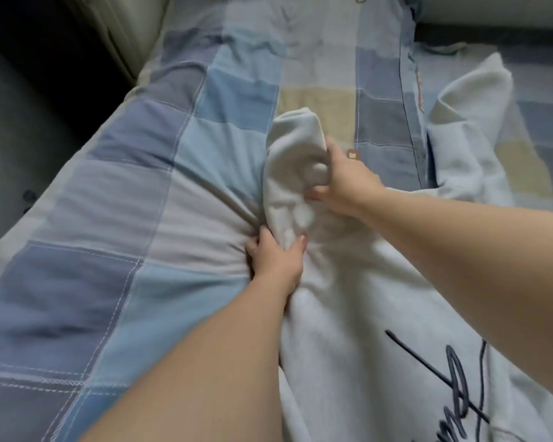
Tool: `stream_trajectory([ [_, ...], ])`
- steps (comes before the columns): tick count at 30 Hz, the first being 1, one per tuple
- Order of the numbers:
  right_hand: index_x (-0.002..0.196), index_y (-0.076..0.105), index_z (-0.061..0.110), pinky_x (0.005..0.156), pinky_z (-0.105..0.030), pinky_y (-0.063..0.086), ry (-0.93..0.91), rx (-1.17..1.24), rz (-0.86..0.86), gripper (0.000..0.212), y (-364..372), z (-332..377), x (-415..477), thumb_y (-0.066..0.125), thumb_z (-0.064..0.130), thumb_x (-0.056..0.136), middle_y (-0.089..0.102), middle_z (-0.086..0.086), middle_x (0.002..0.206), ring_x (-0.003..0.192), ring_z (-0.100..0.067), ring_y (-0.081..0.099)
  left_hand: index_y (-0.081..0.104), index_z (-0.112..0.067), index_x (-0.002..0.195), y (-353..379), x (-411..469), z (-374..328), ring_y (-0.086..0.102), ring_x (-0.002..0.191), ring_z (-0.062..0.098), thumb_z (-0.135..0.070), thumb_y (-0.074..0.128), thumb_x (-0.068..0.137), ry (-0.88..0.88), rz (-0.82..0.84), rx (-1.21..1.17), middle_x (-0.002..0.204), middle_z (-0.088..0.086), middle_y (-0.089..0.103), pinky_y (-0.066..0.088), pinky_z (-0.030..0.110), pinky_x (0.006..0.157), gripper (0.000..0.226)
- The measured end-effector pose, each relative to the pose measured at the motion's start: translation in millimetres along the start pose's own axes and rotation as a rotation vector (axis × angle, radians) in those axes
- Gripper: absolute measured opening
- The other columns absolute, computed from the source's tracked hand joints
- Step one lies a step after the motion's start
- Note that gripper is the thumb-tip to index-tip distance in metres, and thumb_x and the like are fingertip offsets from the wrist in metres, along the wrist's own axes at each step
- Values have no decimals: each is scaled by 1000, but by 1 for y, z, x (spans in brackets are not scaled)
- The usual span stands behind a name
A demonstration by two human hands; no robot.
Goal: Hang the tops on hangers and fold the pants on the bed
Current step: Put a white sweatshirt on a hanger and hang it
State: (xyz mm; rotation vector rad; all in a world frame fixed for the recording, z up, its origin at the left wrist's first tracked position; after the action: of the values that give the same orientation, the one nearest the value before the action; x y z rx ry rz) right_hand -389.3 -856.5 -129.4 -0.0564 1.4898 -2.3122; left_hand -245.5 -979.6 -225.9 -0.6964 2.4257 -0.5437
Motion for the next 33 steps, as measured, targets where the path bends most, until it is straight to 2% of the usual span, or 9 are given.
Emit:
stream_trajectory([
  [4, 129, 42, 27, 84, -47, 49, -75, 14, -96, 38, -2, -1, -36, 55, 35, 95, 64, -18, 116, 104, -44, 59, 55, -15, 133, -4, -6, -5, 50, 123, 32, -30, 71, 90, 15, 18, -49, 143, 15, 38, 35, 25, 109, 49],
  [9, 143, 42, 31, 87, -40, 44, -51, 168, -63, 47, -23, -33, -116, 55, 29, 98, 67, -14, 119, 111, -41, 57, 59, -14, 130, -9, -50, -20, 44, 131, 30, 1, 50, 83, 182, 67, 157, 151, 9, 30, 29, 24, 113, 50],
  [14, 121, 57, 33, 93, -40, 49, 11, 315, 124, 37, -55, -66, -215, 66, 14, 91, 65, 6, 109, 110, -24, 61, 48, -32, 133, -4, -172, -1, 42, 123, 29, -10, 55, 83, 215, 166, 452, 140, -3, 40, 37, 43, 103, 55],
  [17, 102, 59, 43, 93, -32, 51, 48, 441, 212, 45, -95, -71, -270, 66, 1, 88, 68, 17, 101, 102, -9, 63, 55, -29, 117, -5, -259, 1, 48, 122, 25, -25, 63, 89, 178, 313, 358, 133, -3, 49, 45, 43, 100, 29],
  [19, 92, 65, 35, 77, -23, 49, 65, 453, 188, 43, -137, -76, -308, 61, -8, 87, 69, 19, 88, 88, -2, 61, 59, -33, 101, -3, -316, -10, 61, 106, 20, -31, 63, 90, 108, 475, 262, 113, -7, 63, 53, 40, 89, 12],
  [21, 86, 65, 9, 67, -30, 42, 123, 478, 151, 29, -185, -79, -349, 52, -17, 84, 66, -1, 81, 81, -14, 55, 59, -33, 91, -12, -374, -34, 65, 89, 10, -29, 63, 93, 50, 587, 156, 94, -15, 68, 54, 36, 82, 6],
  [27, 88, 65, -2, 65, -21, 47, 199, 661, 44, 23, -336, -53, -475, 55, -19, 77, 63, -4, 79, 68, 3, 54, 54, -21, 129, -94, -484, -152, 56, 117, 16, -20, 58, 99, 172, 369, 10, 129, -4, 60, 49, 40, 99, 30],
  [30, 97, 66, -12, 77, -33, 48, 150, 682, 30, 24, -390, -41, -525, 51, -24, 82, 69, -22, 98, 89, -17, 59, 44, -26, 144, -113, -538, -232, 47, 130, 18, -29, 68, 94, 362, 424, 39, 144, -5, 50, 41, 44, 109, 56],
  [33, 99, 72, 8, 81, -28, 52, 140, 715, -11, 37, -433, -35, -569, 52, -21, 88, 71, -6, 100, 90, -11, 64, 33, -22, 153, -118, -595, -309, 38, 142, 20, -34, 77, 85, 590, 530, 53, 154, -2, 41, 33, 44, 117, 82],
])
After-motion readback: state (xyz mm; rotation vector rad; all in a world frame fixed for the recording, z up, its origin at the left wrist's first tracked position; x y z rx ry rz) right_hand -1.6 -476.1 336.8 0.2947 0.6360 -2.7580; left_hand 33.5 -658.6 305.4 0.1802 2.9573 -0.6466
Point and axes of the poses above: each hand's wrist, its own x-axis towards the middle knuckle, its own y-axis out of the palm, z = x × y, the point moved 10 cm from there along x, towards the middle knuckle
